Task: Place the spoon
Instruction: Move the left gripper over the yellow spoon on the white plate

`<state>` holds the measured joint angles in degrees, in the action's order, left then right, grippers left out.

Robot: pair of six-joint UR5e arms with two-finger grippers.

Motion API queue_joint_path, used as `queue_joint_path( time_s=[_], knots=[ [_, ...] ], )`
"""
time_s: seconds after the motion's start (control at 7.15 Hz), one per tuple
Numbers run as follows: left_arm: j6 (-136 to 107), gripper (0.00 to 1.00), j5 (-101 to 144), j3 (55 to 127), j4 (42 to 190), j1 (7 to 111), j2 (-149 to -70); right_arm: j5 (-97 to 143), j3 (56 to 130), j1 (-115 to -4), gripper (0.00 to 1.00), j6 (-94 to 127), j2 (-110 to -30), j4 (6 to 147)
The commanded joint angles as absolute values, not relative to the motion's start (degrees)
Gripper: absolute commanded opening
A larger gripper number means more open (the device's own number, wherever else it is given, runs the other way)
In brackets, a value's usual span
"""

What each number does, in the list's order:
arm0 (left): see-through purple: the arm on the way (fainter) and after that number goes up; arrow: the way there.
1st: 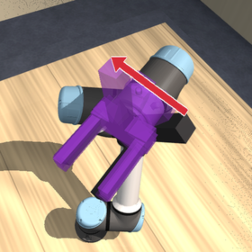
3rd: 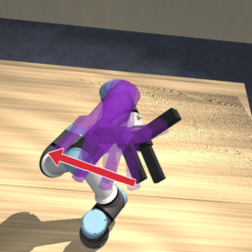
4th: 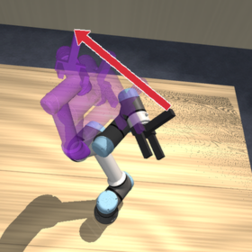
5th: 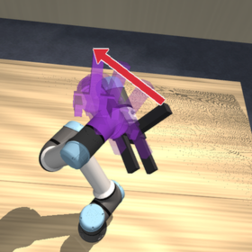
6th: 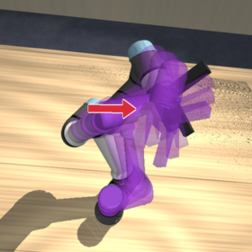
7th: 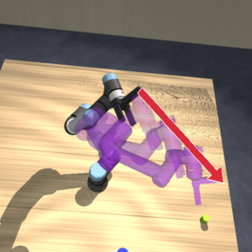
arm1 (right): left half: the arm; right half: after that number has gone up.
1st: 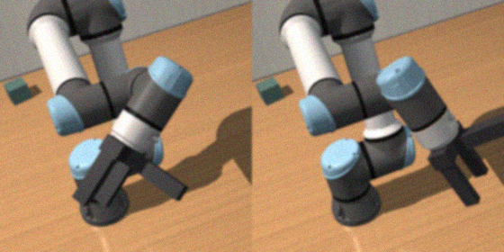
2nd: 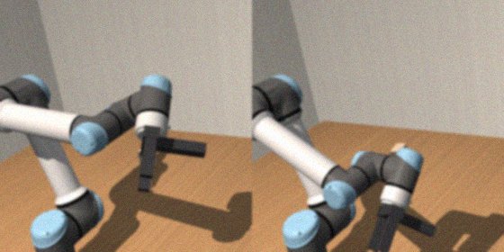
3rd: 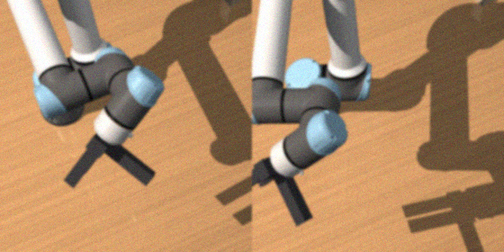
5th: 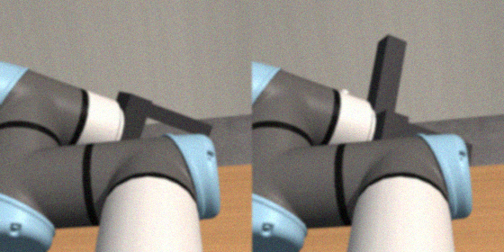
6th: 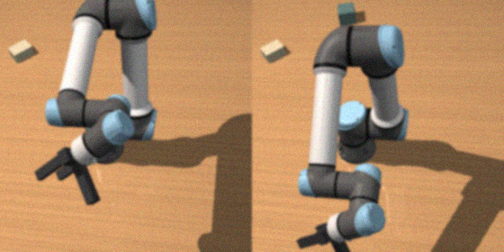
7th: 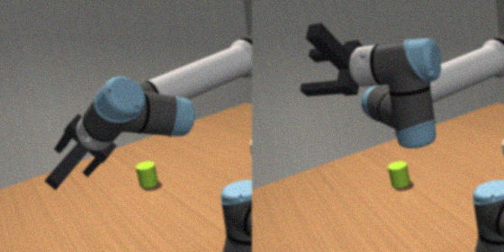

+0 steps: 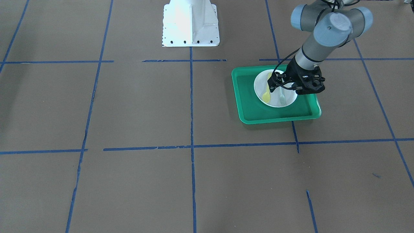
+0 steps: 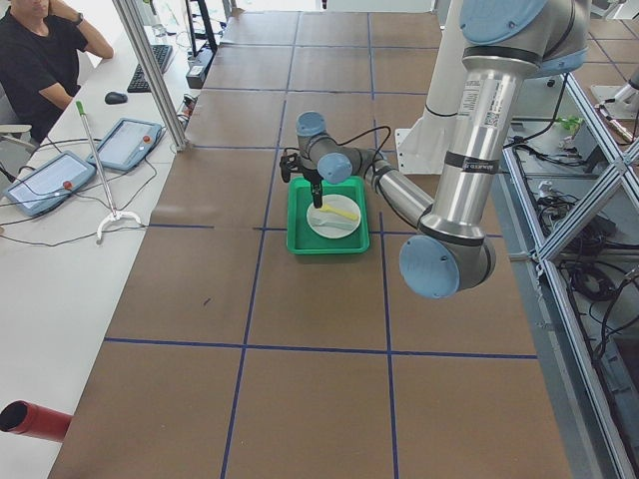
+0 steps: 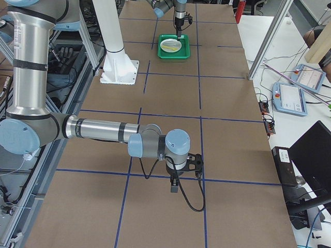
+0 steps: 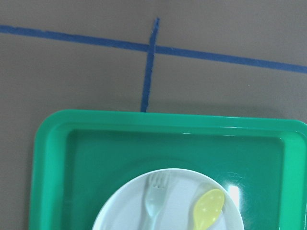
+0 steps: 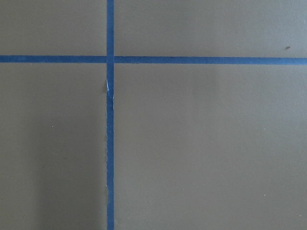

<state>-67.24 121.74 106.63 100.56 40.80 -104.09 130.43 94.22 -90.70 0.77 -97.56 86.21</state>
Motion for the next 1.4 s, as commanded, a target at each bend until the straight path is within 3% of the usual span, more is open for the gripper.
queue_joint_path(
  time_s=[0.0,0.7,1.26],
  knots=[
    [-68.29,0.84,121.11,104.94,101.33,37.53,-105.38,130.43,94.22,-90.7,1.0,0.7,-97.56,86.22],
    [-68.55,0.83,119.71,105.03,111.25,35.86,-98.8,130.43,94.22,-90.7,1.0,0.79,-97.56,86.22],
    [-68.82,0.75,119.79,105.2,111.18,35.07,-98.96,130.43,94.22,-90.7,1.0,0.79,-97.56,86.22]
  ],
)
